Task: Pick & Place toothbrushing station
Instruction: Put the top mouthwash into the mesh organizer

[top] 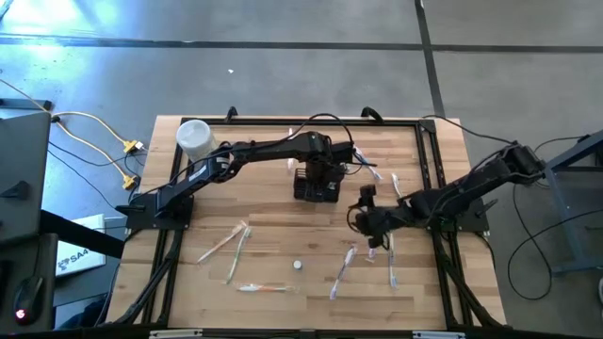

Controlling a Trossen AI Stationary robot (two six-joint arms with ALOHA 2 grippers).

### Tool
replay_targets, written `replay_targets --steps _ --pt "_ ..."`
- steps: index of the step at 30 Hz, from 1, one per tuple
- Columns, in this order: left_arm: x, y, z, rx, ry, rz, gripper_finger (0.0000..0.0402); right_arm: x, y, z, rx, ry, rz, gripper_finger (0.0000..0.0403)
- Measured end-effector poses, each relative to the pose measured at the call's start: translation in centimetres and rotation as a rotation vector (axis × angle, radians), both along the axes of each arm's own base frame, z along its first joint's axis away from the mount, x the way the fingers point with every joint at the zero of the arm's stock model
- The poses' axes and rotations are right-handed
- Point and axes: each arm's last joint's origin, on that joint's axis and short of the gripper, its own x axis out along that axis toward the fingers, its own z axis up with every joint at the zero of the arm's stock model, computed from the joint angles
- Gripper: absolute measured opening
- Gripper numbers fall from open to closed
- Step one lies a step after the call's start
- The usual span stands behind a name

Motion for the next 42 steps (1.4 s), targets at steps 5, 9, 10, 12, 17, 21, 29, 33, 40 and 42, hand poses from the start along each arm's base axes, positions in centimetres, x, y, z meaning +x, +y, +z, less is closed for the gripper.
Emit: replay_targets --steps 5,9,10,12,17,21,29,33,40,42 --pt "0.0 0.0 0.0 -0.001 -0.004 0.0 0.0148 0.9 -2.3 0.2 -0.011 -0.023 -0.057 0.0229" --pt "0.1 0.0 0.0 -0.007 -0.012 -0.002 0.0148 1.3 -3.4 0.5 -0.028 -0.049 -0.057 0.0229" --pt "0.1 0.0 0.0 -0.006 -0.015 -0.002 0.0148 1.4 -3.5 0.5 -0.026 -0.042 -0.033 0.0229" --pt "0.1 0.0 0.0 -0.006 -0.016 -0.002 0.0148 1.5 -3.7 0.5 -0.017 -0.033 0.002 0.0229" --pt "0.1 0.0 0.0 -0.007 -0.016 -0.001 0.0148 2.0 -4.6 0.0 -0.03 -0.021 -0.011 0.0217" --pt "0.1 0.0 0.0 -0.008 -0.016 0.0 0.0148 2.6 -5.2 -0.4 -0.046 -0.024 -0.018 0.02" --pt "0.1 0.0 0.0 -0.008 -0.014 -0.001 0.0148 3.2 -5.5 -1.2 -0.066 -0.012 -0.016 0.0188" --pt "0.2 0.0 0.0 -0.01 -0.017 0.0 0.0148 3.2 -5.8 -1.2 -0.056 -0.013 -0.022 0.0188" --pt "0.1 -0.1 0.0 -0.038 -0.019 -0.005 0.0148 3.5 -6.7 -1.5 0.0 -0.004 -0.033 0.0188" --pt "0.2 -0.1 0.0 -0.04 -0.021 -0.007 0.0149 3.5 -6.9 -1.5 0.027 -0.003 -0.031 0.0188"
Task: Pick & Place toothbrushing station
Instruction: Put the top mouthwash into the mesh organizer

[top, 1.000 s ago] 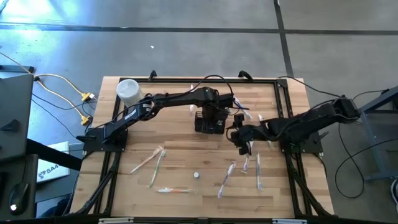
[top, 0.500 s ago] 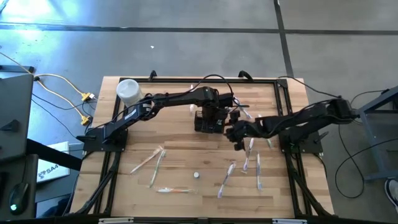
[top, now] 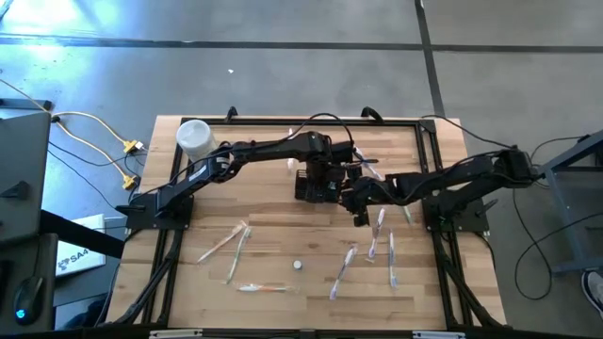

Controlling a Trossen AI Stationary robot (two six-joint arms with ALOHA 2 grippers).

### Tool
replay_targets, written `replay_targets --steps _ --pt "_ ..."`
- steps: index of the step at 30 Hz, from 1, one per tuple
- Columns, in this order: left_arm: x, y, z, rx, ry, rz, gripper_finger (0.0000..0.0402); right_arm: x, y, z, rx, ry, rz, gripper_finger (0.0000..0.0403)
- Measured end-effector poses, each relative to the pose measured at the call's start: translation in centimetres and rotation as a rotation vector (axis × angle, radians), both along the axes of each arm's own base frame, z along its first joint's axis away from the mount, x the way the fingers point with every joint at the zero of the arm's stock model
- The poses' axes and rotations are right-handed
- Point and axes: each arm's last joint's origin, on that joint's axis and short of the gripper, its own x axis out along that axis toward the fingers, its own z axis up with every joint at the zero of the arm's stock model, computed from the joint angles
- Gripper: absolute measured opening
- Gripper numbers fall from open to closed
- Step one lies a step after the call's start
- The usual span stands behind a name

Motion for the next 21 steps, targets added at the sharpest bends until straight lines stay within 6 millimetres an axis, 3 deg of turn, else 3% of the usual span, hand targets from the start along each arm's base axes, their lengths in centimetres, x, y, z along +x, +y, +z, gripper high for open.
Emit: replay_targets --steps 21 --pt "-0.05 0.05 0.0 0.008 0.005 0.0 0.0148 -0.11 -0.04 -0.12 0.027 0.011 -0.006 0.0188"
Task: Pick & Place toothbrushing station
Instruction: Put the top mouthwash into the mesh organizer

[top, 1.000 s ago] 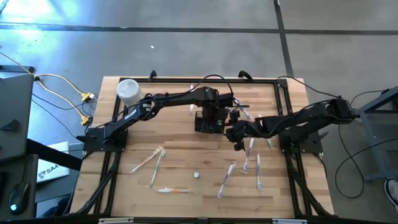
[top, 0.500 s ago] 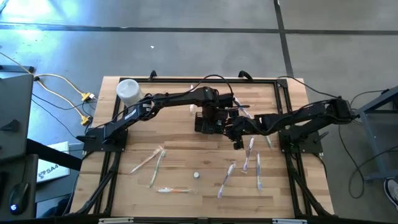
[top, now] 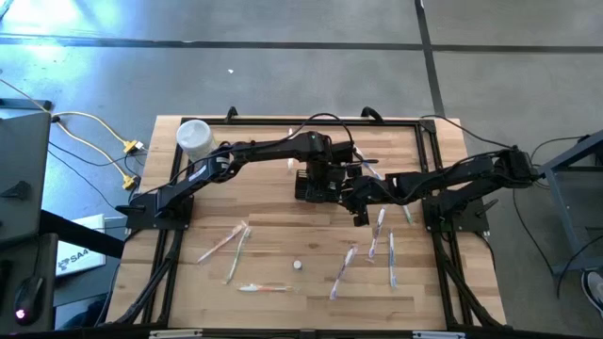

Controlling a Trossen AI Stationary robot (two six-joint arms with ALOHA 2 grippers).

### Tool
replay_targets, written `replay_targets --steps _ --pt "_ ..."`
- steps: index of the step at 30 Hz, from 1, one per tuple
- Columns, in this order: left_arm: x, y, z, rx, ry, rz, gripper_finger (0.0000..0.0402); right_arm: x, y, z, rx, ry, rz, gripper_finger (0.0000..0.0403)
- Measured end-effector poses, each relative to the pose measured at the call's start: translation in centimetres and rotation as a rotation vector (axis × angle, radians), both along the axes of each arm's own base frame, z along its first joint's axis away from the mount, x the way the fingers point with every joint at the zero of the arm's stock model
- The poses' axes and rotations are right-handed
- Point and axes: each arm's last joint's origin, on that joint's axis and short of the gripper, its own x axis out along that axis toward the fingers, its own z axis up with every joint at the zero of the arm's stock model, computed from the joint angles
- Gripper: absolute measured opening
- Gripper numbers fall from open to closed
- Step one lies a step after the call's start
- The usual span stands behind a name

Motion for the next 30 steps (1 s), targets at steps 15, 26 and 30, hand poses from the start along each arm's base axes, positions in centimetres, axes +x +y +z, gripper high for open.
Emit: replay_targets --steps 15,26,30 --pt "-0.08 0.16 0.05 0.075 0.019 0.018 0.0148 -0.04 -0.02 -0.06 0.003 0.004 -0.004 0.0188" --pt "-0.22 0.27 0.38 0.127 0.023 0.026 0.0148 -0.04 -0.03 -0.08 0.002 0.005 -0.006 0.0188" --pt "-0.43 0.29 0.77 0.145 0.025 0.03 0.0148 -0.04 -0.03 -0.08 0.002 0.005 -0.007 0.0188"
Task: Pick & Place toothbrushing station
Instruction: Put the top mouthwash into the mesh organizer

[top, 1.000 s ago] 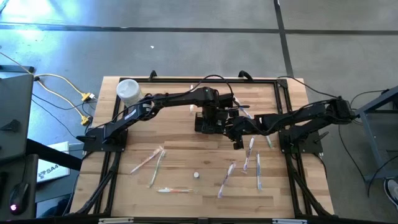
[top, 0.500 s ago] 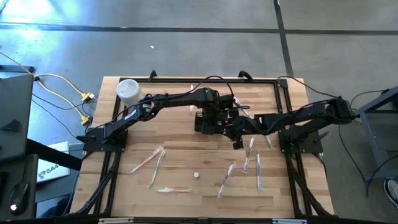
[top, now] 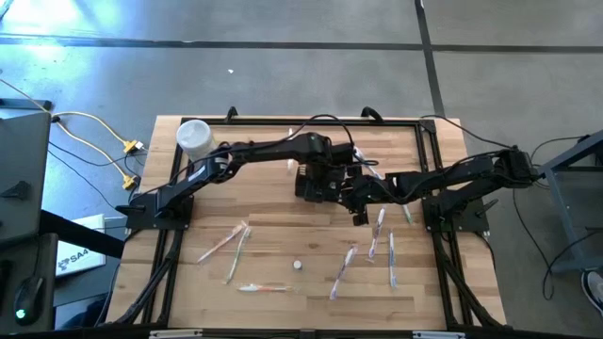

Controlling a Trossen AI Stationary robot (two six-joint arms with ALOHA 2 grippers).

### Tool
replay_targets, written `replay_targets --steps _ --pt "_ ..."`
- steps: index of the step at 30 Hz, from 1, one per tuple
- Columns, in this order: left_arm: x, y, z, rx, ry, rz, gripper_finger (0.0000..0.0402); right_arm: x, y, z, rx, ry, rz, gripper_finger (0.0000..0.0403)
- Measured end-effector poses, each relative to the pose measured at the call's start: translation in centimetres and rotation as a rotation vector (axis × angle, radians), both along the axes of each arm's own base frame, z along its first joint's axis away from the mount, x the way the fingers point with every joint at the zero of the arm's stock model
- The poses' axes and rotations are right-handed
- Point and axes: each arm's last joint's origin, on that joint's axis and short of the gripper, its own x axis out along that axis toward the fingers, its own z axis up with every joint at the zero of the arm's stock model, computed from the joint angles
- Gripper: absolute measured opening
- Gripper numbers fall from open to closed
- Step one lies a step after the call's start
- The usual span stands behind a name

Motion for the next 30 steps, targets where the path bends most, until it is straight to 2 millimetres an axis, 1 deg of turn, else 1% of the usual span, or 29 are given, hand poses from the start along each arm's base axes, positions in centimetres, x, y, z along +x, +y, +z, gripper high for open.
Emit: replay_targets --steps 3,30 --pt "-0.11 0.08 0.36 0.016 -0.007 0.002 0.0148 -0.02 0.0 -0.03 0.001 0.001 -0.001 0.0188" --pt "-0.09 0.1 0.45 0.011 -0.015 -0.003 0.0148 -0.01 0.03 -0.02 0.004 0.0 0.001 0.0188"
